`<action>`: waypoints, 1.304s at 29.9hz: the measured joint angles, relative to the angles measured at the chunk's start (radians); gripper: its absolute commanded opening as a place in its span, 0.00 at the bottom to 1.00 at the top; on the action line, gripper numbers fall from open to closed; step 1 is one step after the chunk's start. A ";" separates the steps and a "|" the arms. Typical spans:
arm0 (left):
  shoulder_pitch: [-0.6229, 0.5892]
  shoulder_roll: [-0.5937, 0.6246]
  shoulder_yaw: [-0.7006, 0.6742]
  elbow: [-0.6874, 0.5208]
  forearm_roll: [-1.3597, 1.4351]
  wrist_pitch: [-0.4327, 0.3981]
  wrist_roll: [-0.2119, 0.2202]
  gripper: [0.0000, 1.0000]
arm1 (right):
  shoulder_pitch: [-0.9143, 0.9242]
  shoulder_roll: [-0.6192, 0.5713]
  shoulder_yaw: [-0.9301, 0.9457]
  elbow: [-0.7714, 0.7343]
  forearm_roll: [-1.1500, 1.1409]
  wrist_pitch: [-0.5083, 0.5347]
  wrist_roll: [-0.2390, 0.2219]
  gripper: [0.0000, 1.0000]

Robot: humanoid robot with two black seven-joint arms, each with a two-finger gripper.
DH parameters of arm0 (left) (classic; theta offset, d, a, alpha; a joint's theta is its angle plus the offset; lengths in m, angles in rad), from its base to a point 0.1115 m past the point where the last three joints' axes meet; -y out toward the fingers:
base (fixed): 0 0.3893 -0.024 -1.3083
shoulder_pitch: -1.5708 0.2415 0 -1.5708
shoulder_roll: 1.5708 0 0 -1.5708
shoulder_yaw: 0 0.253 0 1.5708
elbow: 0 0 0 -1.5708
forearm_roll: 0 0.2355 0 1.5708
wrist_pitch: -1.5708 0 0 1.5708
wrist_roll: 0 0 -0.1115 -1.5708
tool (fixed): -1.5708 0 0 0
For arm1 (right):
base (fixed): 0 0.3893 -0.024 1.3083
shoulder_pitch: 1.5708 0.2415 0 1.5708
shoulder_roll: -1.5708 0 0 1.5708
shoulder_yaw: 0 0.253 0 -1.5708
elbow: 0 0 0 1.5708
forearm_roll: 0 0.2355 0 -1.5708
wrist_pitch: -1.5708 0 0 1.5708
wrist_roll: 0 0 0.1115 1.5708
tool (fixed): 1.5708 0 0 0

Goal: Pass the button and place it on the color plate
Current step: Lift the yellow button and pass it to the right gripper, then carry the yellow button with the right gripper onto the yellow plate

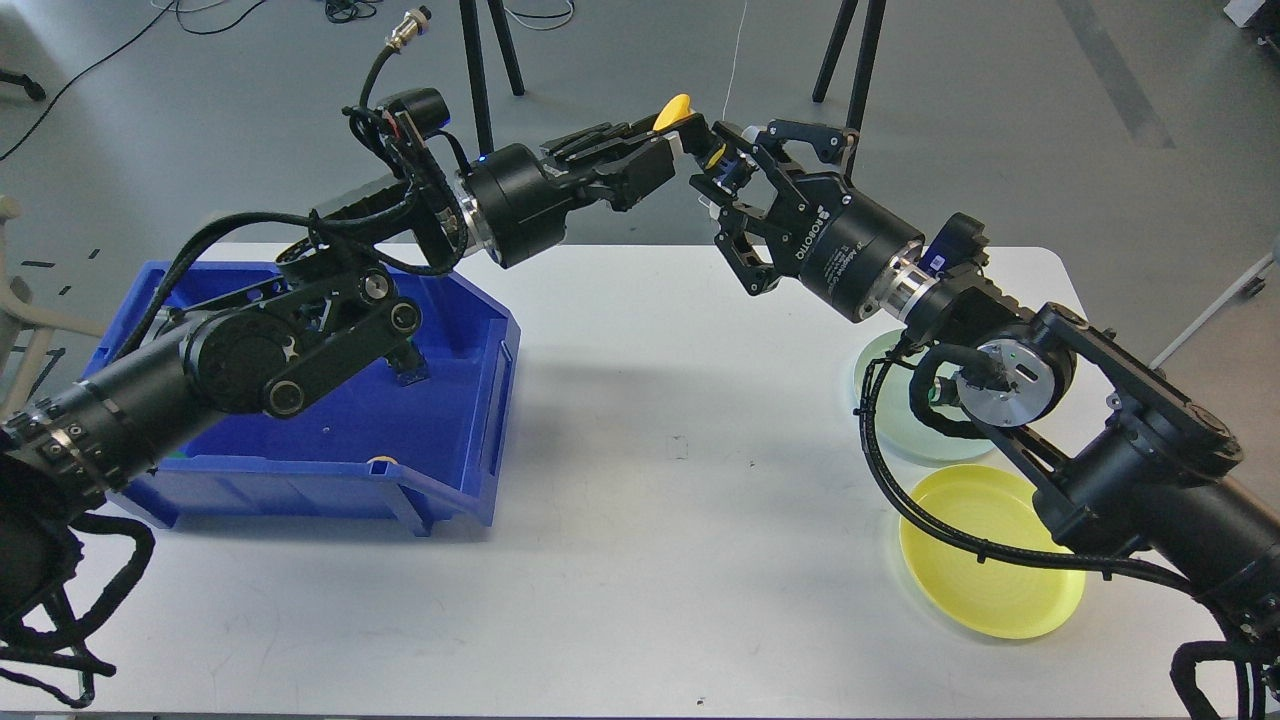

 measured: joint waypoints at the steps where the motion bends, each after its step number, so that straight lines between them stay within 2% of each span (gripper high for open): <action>1: 0.000 0.000 0.000 0.000 0.000 0.000 0.000 0.28 | 0.000 0.002 0.000 -0.003 0.000 0.000 -0.001 0.30; 3: 0.000 0.000 0.000 0.000 0.000 -0.001 0.000 0.28 | 0.000 0.005 0.001 -0.005 0.000 -0.001 -0.002 0.29; 6: 0.000 0.000 0.001 0.000 0.001 -0.001 0.000 0.29 | 0.000 0.008 0.004 -0.007 0.000 -0.001 -0.002 0.20; 9: 0.000 0.000 0.001 0.000 0.001 -0.001 0.000 0.33 | -0.001 0.009 0.005 -0.007 0.000 -0.002 -0.003 0.16; 10: 0.000 0.000 0.001 0.000 0.001 -0.002 0.000 0.36 | -0.001 0.009 0.005 -0.007 0.000 -0.002 -0.003 0.16; 12: 0.000 0.000 0.001 0.000 0.001 -0.003 0.000 0.49 | -0.002 0.010 0.006 -0.007 0.000 -0.003 -0.003 0.15; 14: 0.000 0.000 0.001 0.000 0.001 -0.003 0.000 0.72 | -0.002 0.010 0.007 -0.007 0.000 -0.003 -0.004 0.15; 15: 0.000 0.000 0.001 -0.001 0.000 -0.003 0.000 0.79 | -0.002 0.010 0.008 -0.007 0.000 -0.003 -0.004 0.15; 23: 0.003 -0.002 -0.014 -0.003 -0.019 0.004 -0.001 0.92 | -0.005 -0.006 0.017 -0.004 -0.001 -0.002 -0.003 0.15; 28: 0.006 -0.002 -0.021 -0.003 -0.131 0.004 0.000 0.98 | -0.016 -0.038 0.046 0.007 0.001 -0.001 -0.002 0.15; 32: 0.006 0.004 -0.055 0.000 -0.330 0.000 0.000 0.99 | -0.057 -0.161 0.060 0.043 0.003 0.000 -0.002 0.15; 39: 0.007 0.009 -0.087 0.002 -0.665 -0.001 0.000 0.99 | -0.254 -0.491 0.040 0.172 0.006 0.000 -0.019 0.15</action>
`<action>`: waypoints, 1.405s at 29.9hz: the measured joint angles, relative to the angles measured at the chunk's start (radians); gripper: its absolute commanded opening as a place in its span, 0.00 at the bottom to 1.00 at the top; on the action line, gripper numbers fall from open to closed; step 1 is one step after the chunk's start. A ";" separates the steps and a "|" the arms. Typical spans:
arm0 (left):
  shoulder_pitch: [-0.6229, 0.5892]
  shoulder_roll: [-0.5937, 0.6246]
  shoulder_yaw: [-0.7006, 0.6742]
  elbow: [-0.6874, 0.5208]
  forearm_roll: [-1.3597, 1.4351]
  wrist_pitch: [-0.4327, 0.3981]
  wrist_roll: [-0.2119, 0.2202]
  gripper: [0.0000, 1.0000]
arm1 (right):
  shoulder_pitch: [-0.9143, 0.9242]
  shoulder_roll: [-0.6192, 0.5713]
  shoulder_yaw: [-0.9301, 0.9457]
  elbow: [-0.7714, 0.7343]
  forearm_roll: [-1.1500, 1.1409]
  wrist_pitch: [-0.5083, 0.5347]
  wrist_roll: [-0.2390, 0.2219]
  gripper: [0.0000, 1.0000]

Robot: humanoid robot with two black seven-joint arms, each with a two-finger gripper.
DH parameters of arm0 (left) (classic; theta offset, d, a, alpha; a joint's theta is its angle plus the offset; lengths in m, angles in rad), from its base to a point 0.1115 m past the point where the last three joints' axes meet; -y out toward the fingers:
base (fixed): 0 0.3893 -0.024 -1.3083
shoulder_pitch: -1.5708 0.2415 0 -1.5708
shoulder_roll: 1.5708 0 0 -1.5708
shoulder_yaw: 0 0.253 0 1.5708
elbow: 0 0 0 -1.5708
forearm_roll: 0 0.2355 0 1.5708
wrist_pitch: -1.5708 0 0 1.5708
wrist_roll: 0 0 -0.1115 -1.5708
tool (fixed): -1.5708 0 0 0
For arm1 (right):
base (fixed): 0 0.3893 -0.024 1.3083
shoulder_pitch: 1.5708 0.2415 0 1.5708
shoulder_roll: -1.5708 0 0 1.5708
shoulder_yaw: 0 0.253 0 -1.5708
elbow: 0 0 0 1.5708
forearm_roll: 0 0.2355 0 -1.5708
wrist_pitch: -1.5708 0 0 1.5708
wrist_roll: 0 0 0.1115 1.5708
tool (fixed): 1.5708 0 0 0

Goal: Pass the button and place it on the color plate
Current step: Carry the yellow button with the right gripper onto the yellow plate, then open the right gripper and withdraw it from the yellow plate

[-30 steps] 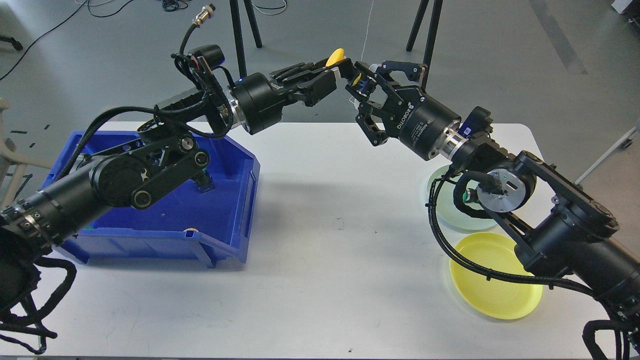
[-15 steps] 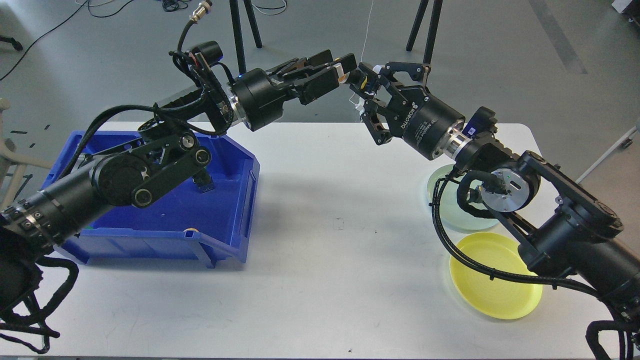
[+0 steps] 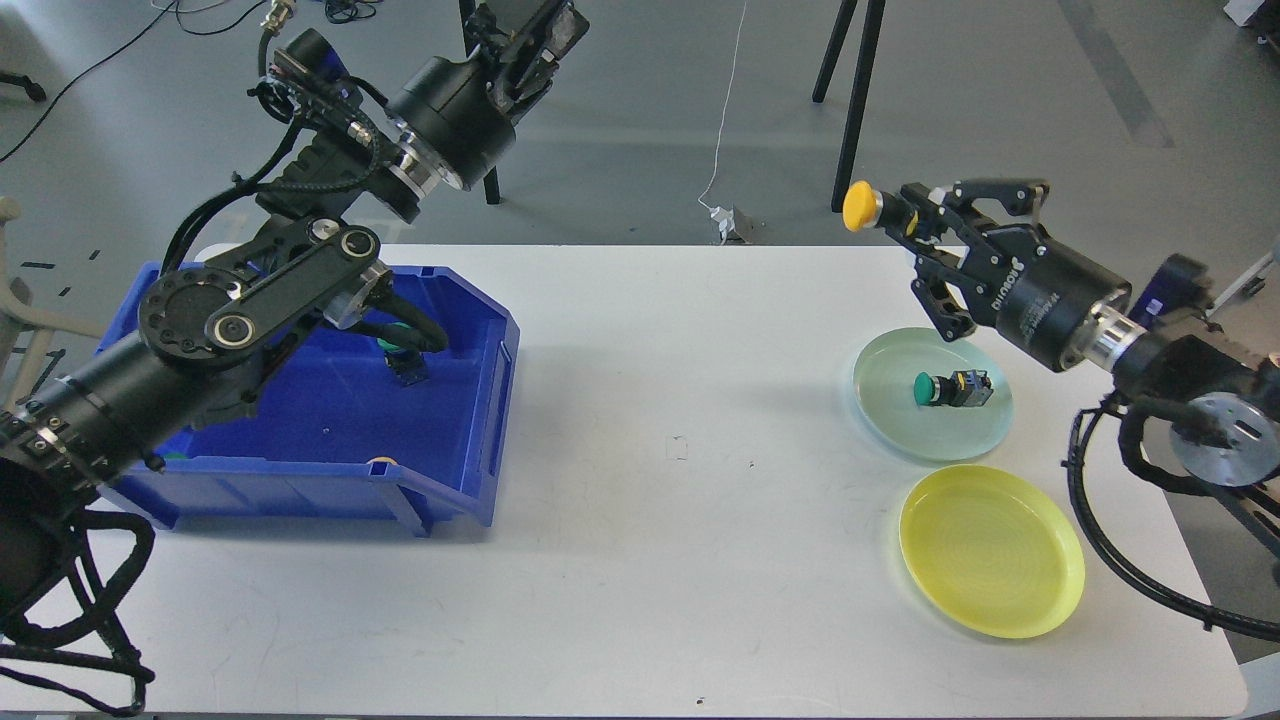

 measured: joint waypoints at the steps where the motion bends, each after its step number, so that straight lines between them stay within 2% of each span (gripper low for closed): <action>1: 0.000 0.000 -0.001 0.000 -0.029 0.000 0.000 0.99 | -0.037 -0.038 -0.013 0.018 0.000 0.000 -0.008 0.15; 4: 0.000 -0.005 -0.002 0.007 -0.109 -0.004 0.000 0.99 | -0.127 -0.133 -0.033 0.043 -0.001 0.000 -0.018 0.15; 9: 0.001 -0.012 -0.011 0.053 -0.338 -0.026 0.000 0.99 | -0.264 -0.210 -0.040 0.048 -0.002 0.000 -0.019 0.15; 15: 0.001 -0.017 -0.038 0.079 -0.598 -0.051 0.000 0.99 | -0.374 -0.225 -0.048 0.039 -0.012 0.001 -0.018 0.16; 22: 0.001 -0.019 -0.050 0.080 -0.653 -0.056 0.000 0.99 | -0.391 -0.206 -0.110 0.003 -0.015 -0.015 -0.021 0.20; 28: 0.001 -0.013 -0.056 0.081 -0.657 -0.057 0.008 0.99 | -0.385 -0.147 -0.117 -0.042 -0.015 -0.019 -0.032 0.33; 31: 0.001 -0.013 -0.070 0.081 -0.657 -0.057 0.020 0.99 | -0.385 -0.132 -0.118 -0.061 -0.013 -0.020 -0.036 0.52; 40: -0.005 -0.017 -0.085 0.081 -0.657 -0.055 0.038 0.99 | -0.381 -0.104 -0.116 -0.081 -0.011 -0.026 -0.037 0.72; 42: -0.006 -0.017 -0.085 0.081 -0.657 -0.056 0.039 0.99 | -0.381 -0.104 -0.112 -0.081 -0.010 -0.026 -0.037 0.86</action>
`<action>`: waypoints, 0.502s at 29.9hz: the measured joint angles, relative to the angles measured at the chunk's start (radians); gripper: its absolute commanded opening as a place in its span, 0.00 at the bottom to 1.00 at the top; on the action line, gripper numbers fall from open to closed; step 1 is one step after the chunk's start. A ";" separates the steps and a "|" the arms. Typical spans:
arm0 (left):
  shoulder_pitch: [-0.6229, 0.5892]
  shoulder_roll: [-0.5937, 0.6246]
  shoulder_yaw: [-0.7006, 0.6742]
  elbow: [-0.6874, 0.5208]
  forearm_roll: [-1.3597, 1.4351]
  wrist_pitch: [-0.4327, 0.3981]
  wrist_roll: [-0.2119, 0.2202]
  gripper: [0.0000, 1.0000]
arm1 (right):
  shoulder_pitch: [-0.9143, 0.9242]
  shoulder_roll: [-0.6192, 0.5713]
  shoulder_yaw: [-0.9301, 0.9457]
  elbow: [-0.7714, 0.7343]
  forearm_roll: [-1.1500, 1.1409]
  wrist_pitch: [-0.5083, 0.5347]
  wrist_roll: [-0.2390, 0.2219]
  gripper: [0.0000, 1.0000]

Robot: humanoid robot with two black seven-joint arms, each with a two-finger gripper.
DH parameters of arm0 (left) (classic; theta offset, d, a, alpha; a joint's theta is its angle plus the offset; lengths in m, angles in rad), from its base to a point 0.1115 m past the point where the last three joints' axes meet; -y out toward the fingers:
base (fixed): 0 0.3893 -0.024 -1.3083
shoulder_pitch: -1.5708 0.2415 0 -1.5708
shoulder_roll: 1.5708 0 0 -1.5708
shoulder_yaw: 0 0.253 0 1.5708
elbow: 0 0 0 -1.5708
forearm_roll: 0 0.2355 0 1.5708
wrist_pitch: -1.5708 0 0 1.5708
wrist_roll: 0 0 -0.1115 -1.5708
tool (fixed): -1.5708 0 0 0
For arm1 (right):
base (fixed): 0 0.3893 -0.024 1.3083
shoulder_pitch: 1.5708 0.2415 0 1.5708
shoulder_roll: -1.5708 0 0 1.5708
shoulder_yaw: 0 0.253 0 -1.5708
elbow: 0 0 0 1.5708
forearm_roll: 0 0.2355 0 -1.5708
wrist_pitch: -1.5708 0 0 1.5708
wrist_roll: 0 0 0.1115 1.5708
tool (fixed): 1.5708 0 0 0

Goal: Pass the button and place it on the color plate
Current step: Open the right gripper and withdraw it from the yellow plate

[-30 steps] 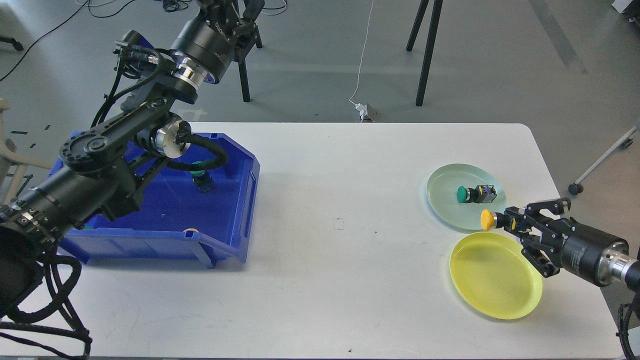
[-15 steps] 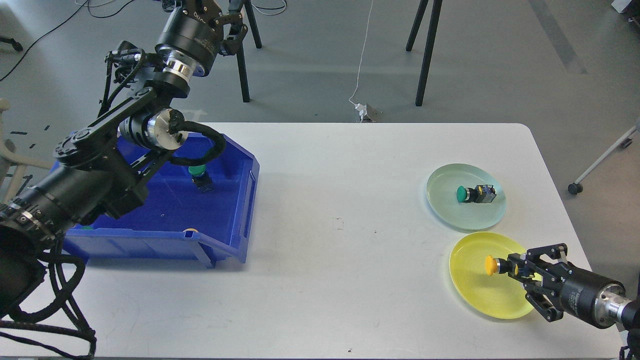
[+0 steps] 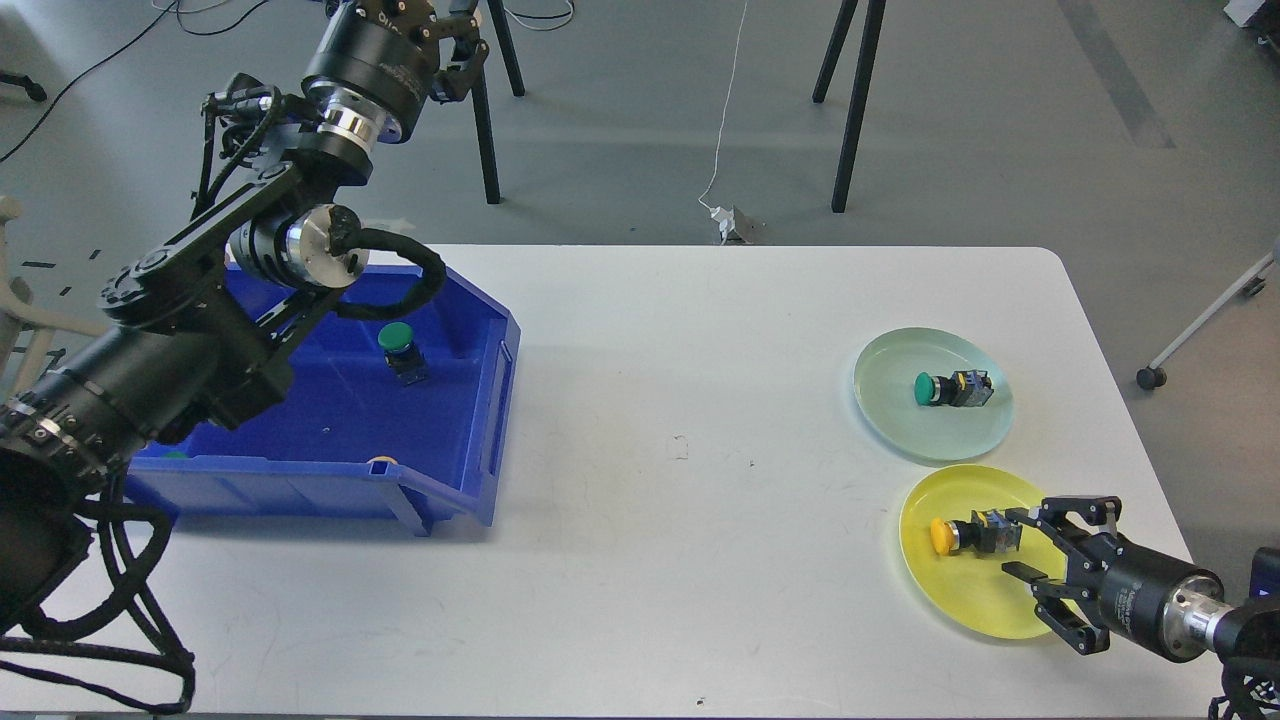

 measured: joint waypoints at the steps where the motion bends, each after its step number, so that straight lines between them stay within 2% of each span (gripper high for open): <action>1: 0.000 0.000 0.000 0.000 0.000 0.000 0.000 0.99 | 0.000 0.000 0.008 0.000 0.001 0.001 0.003 0.93; 4: -0.002 0.005 0.000 0.000 0.001 -0.007 0.000 1.00 | 0.001 -0.003 0.090 0.002 0.008 0.008 0.022 0.98; 10: -0.002 0.011 0.000 0.004 0.002 -0.015 0.000 1.00 | 0.015 0.008 0.410 0.000 0.012 0.023 0.040 1.00; 15: -0.002 0.012 0.000 0.032 0.003 -0.016 -0.008 1.00 | 0.152 0.135 0.577 -0.040 0.014 0.049 0.042 0.99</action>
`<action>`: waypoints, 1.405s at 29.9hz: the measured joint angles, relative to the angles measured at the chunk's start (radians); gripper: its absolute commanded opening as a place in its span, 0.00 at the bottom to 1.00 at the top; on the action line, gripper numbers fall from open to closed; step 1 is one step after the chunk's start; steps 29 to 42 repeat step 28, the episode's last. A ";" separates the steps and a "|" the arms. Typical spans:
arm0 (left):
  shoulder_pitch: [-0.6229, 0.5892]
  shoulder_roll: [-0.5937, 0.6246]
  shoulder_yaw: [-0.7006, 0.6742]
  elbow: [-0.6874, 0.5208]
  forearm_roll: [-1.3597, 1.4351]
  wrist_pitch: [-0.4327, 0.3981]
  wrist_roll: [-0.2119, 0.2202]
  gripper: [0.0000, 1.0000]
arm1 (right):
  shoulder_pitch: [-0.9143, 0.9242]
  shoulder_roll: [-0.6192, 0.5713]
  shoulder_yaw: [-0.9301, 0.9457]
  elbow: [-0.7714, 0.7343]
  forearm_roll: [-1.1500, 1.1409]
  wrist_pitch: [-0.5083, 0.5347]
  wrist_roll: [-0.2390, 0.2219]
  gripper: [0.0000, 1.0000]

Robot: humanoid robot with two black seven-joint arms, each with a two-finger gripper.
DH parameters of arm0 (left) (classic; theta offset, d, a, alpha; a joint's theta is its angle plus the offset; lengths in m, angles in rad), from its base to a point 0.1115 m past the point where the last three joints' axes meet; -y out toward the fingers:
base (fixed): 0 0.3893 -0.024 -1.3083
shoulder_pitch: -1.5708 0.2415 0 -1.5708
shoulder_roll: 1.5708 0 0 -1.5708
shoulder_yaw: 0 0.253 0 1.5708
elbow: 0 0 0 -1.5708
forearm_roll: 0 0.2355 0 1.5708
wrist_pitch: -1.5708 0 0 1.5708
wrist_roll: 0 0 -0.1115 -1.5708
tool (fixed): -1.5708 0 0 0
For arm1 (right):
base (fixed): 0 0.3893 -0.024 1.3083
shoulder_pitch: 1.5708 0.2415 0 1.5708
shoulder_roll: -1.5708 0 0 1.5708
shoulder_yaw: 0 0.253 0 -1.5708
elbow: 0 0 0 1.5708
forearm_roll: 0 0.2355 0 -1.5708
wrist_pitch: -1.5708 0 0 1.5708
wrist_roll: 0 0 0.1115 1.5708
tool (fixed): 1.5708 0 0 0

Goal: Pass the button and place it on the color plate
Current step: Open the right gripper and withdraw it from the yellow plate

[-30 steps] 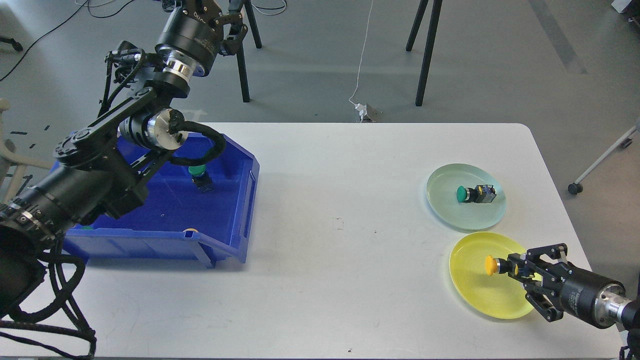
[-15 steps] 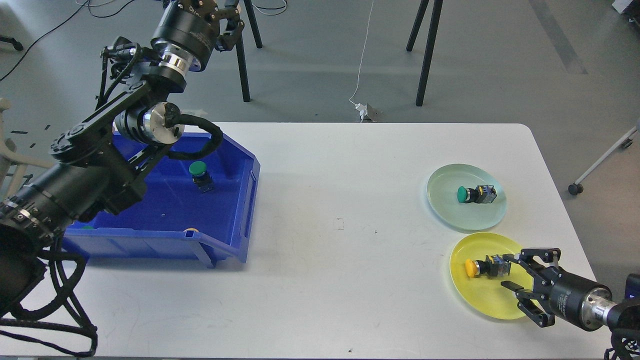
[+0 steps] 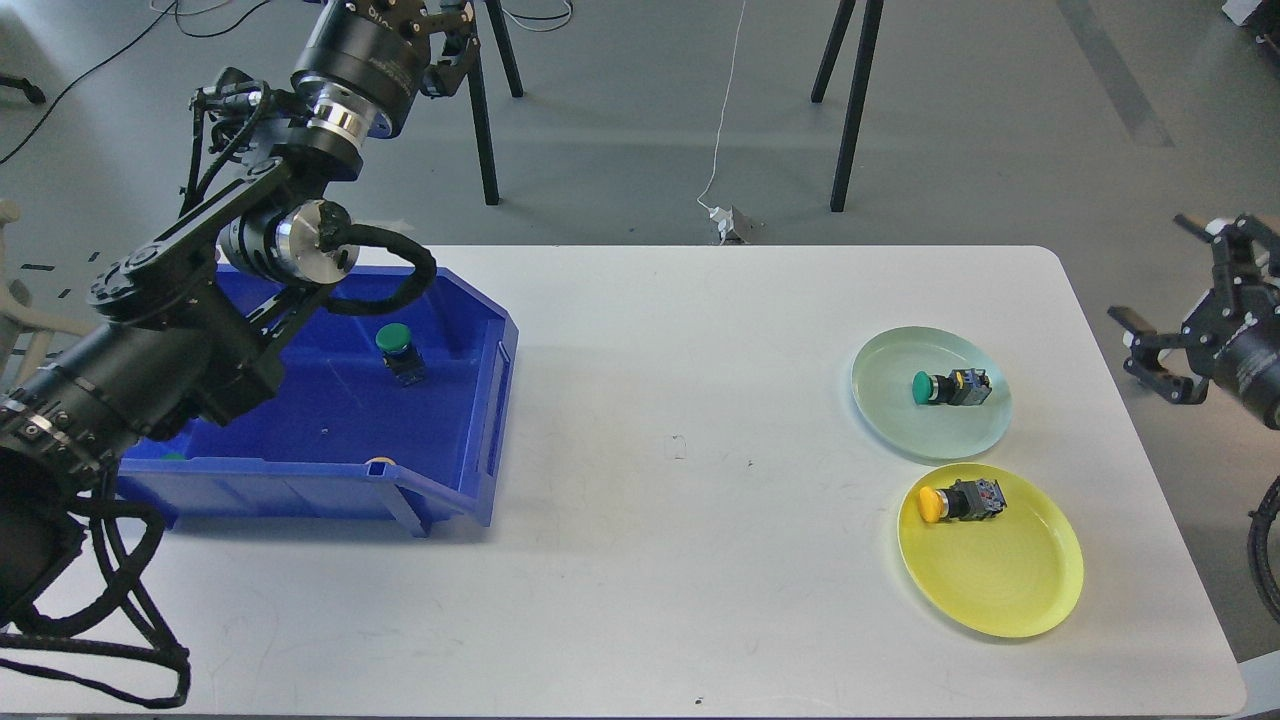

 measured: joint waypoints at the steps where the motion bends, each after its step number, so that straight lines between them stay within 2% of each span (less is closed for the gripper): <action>1: 0.000 0.000 -0.001 0.006 0.000 0.000 0.000 1.00 | 0.048 0.038 0.015 -0.021 0.000 0.010 0.000 1.00; 5: -0.001 -0.004 -0.003 0.049 -0.003 -0.013 0.008 1.00 | 0.220 0.163 0.043 -0.102 0.002 0.032 0.000 0.99; 8: -0.004 -0.008 -0.030 0.097 -0.006 -0.055 0.021 1.00 | 0.313 0.225 0.059 -0.169 0.004 0.037 -0.004 0.99; 11: 0.000 -0.009 -0.086 0.115 -0.028 -0.093 0.060 1.00 | 0.402 0.272 0.062 -0.261 0.009 0.067 -0.010 0.99; 15: 0.007 -0.010 -0.141 0.141 -0.084 -0.105 0.113 1.00 | 0.509 0.325 0.052 -0.442 0.051 0.175 -0.015 0.99; 20: 0.008 -0.014 -0.154 0.164 -0.112 -0.109 0.122 1.00 | 0.658 0.363 0.044 -0.726 0.135 0.287 -0.016 0.99; 24: 0.008 -0.026 -0.156 0.166 -0.114 -0.109 0.124 1.00 | 0.731 0.380 0.006 -0.872 0.201 0.310 -0.017 0.99; 28: 0.008 -0.030 -0.170 0.166 -0.118 -0.109 0.124 1.00 | 0.744 0.382 -0.070 -0.890 0.212 0.312 -0.017 0.99; 42: 0.008 -0.030 -0.170 0.166 -0.118 -0.109 0.124 1.00 | 0.744 0.382 -0.070 -0.890 0.212 0.312 -0.017 0.99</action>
